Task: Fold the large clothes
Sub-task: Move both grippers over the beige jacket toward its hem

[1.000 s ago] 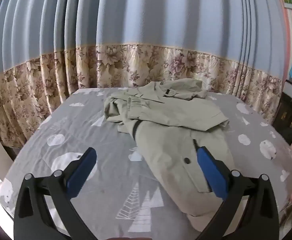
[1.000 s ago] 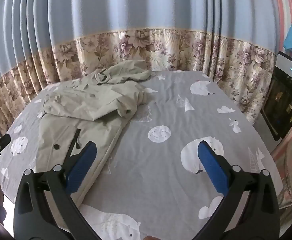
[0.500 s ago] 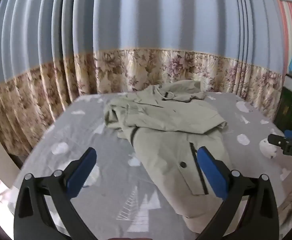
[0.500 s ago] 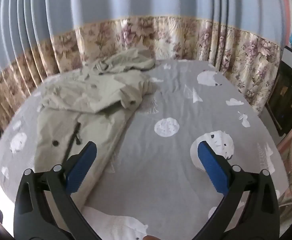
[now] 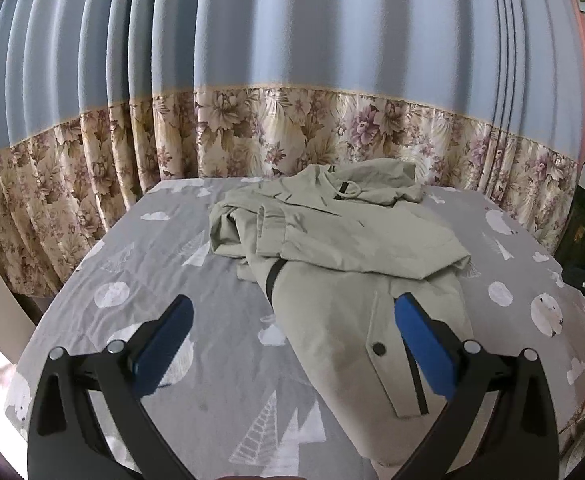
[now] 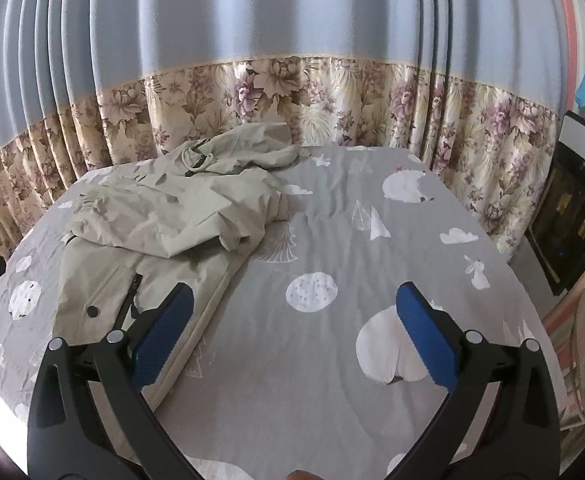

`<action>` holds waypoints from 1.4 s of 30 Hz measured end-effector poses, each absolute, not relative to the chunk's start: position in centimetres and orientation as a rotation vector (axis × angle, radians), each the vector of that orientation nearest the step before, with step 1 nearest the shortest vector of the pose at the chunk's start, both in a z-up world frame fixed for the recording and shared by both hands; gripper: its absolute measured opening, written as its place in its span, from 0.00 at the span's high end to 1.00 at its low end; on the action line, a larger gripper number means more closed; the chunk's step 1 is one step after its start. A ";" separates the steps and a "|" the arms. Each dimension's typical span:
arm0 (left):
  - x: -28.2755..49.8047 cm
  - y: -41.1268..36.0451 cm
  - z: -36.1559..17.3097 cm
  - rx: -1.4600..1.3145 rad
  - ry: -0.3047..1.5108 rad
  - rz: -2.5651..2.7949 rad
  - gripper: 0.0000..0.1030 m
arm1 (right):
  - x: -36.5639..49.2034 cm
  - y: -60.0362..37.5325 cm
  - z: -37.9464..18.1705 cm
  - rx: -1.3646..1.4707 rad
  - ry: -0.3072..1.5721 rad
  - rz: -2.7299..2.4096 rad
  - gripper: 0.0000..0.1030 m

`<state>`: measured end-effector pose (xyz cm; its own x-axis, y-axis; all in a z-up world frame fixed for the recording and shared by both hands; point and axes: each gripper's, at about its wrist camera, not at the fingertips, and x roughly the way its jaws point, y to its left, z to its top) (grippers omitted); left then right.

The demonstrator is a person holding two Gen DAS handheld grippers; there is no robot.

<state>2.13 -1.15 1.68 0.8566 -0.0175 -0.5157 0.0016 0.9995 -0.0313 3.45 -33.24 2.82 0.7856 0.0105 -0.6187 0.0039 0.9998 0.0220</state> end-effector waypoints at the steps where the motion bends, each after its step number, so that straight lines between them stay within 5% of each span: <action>1: 2.6 -0.8 1.6 -0.037 0.541 -0.014 0.02 | 3.6 -33.1 2.9 0.020 0.665 -0.001 0.03; 23: 7.8 3.5 -0.5 0.003 0.609 -0.190 0.02 | 3.0 -28.1 4.2 0.055 0.649 -0.133 0.03; 42: 5.4 -1.5 0.7 -0.034 0.615 0.001 0.02 | 5.4 -33.9 3.0 0.015 0.665 0.001 0.03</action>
